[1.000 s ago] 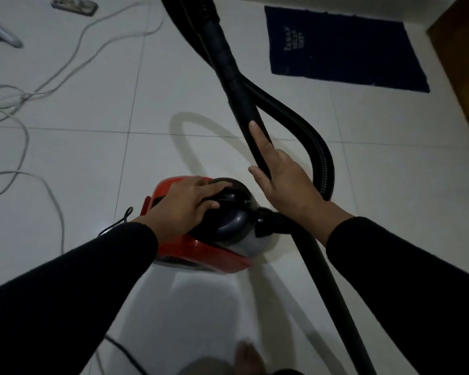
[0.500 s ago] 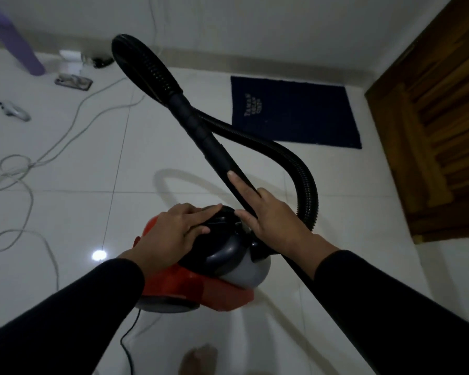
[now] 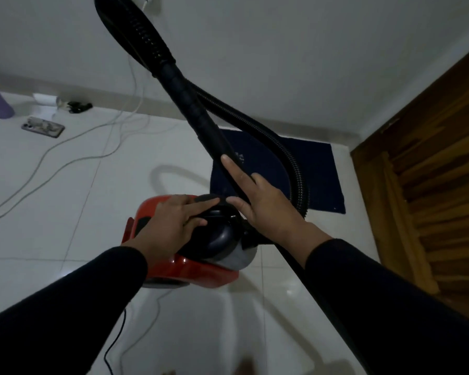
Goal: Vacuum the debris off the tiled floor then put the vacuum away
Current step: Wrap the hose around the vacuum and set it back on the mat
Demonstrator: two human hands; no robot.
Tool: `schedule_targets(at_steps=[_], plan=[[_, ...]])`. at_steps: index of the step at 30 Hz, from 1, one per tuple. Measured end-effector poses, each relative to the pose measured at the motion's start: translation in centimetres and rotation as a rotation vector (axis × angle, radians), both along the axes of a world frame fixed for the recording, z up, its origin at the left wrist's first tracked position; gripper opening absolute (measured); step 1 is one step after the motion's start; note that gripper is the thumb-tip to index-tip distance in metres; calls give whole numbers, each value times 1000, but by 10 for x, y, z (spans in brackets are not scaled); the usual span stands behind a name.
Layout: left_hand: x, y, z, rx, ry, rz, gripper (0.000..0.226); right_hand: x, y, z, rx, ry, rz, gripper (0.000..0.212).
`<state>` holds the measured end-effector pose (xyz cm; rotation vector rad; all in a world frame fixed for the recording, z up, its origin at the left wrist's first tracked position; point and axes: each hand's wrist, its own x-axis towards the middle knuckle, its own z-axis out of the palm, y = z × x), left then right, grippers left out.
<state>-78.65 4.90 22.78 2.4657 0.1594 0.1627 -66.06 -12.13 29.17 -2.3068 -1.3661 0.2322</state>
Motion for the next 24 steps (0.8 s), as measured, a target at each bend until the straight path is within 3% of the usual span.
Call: schedule_targets(at_steps=[9, 16, 24], plan=[[178, 10, -8, 24, 18, 50, 46, 202, 14, -9, 66, -9, 102, 77], [294, 25, -18, -5, 22, 142, 50, 334, 59, -22, -6, -10, 232, 78], [419, 68, -78, -62, 30, 220, 45, 461, 119, -74, -76, -7, 386, 81]])
